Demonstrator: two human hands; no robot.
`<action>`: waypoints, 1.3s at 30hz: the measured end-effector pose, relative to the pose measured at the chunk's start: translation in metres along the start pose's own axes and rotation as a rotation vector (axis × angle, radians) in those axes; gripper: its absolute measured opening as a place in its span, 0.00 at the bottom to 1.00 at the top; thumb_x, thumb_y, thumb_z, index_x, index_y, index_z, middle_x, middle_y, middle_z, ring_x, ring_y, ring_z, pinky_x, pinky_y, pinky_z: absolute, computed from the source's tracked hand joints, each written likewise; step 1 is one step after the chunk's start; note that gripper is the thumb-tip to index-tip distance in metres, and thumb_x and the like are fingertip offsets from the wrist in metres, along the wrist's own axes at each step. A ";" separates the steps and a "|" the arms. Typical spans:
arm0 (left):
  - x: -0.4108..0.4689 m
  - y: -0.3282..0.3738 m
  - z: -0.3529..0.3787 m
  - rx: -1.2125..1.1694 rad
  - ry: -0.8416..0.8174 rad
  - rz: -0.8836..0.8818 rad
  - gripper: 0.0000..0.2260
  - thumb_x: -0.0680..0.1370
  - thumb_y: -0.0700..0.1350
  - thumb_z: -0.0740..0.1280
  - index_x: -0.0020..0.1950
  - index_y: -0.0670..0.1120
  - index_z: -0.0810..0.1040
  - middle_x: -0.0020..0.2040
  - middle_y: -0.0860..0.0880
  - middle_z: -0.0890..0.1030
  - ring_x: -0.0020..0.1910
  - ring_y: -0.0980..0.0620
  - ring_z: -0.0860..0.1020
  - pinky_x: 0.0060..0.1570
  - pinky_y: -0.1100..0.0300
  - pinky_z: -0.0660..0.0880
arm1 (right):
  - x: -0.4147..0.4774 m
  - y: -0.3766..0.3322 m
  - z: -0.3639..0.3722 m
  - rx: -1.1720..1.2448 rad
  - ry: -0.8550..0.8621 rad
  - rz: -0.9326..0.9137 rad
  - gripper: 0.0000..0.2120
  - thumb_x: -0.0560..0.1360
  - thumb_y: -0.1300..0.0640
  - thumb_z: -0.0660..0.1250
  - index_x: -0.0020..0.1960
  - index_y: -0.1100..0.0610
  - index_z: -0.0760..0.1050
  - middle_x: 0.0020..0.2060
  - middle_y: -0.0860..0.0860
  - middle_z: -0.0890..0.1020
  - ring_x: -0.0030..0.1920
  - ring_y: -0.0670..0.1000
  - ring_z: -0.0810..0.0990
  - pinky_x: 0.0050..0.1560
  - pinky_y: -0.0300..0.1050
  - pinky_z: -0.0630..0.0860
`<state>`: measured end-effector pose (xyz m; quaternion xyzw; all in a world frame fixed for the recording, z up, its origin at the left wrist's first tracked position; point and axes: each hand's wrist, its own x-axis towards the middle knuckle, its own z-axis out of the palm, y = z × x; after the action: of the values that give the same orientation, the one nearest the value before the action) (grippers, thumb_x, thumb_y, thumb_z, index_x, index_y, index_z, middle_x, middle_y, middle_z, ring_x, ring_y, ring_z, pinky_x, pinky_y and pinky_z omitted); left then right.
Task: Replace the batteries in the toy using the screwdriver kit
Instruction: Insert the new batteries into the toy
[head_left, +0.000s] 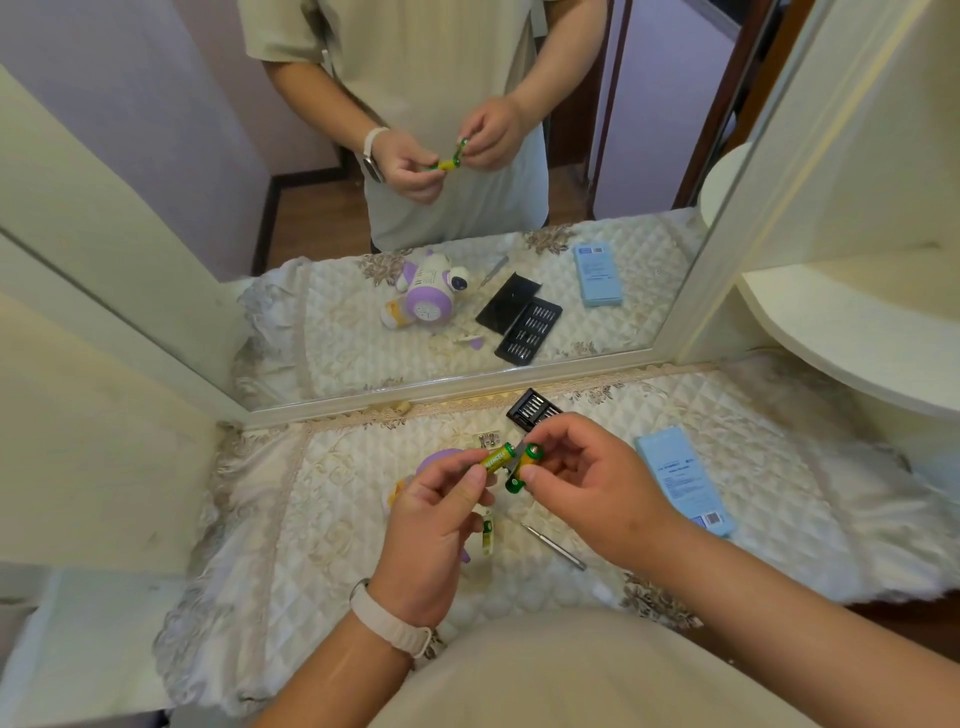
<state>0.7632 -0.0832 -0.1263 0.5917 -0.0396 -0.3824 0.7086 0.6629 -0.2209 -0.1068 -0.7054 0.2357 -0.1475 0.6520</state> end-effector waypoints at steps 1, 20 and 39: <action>0.001 0.001 -0.002 0.023 0.009 0.017 0.06 0.73 0.41 0.73 0.49 0.45 0.86 0.42 0.44 0.81 0.36 0.55 0.77 0.31 0.62 0.70 | 0.000 0.000 0.000 -0.015 0.012 0.000 0.11 0.73 0.65 0.71 0.49 0.51 0.77 0.41 0.47 0.82 0.41 0.49 0.80 0.44 0.45 0.79; -0.008 0.008 0.005 0.440 -0.102 0.273 0.17 0.77 0.37 0.70 0.53 0.60 0.85 0.47 0.56 0.87 0.42 0.49 0.85 0.41 0.56 0.82 | -0.002 0.001 0.009 -0.134 -0.071 -0.040 0.07 0.72 0.62 0.72 0.45 0.51 0.78 0.38 0.49 0.82 0.37 0.48 0.80 0.39 0.43 0.79; -0.004 -0.008 -0.010 0.678 -0.221 0.262 0.16 0.79 0.37 0.67 0.53 0.60 0.82 0.46 0.56 0.86 0.46 0.57 0.83 0.43 0.65 0.78 | 0.002 0.010 0.009 -0.579 -0.168 -0.263 0.09 0.73 0.53 0.71 0.53 0.50 0.81 0.44 0.41 0.77 0.46 0.40 0.75 0.47 0.30 0.70</action>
<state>0.7612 -0.0723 -0.1349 0.7377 -0.3154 -0.3152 0.5069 0.6683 -0.2149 -0.1179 -0.8955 0.1204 -0.0986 0.4169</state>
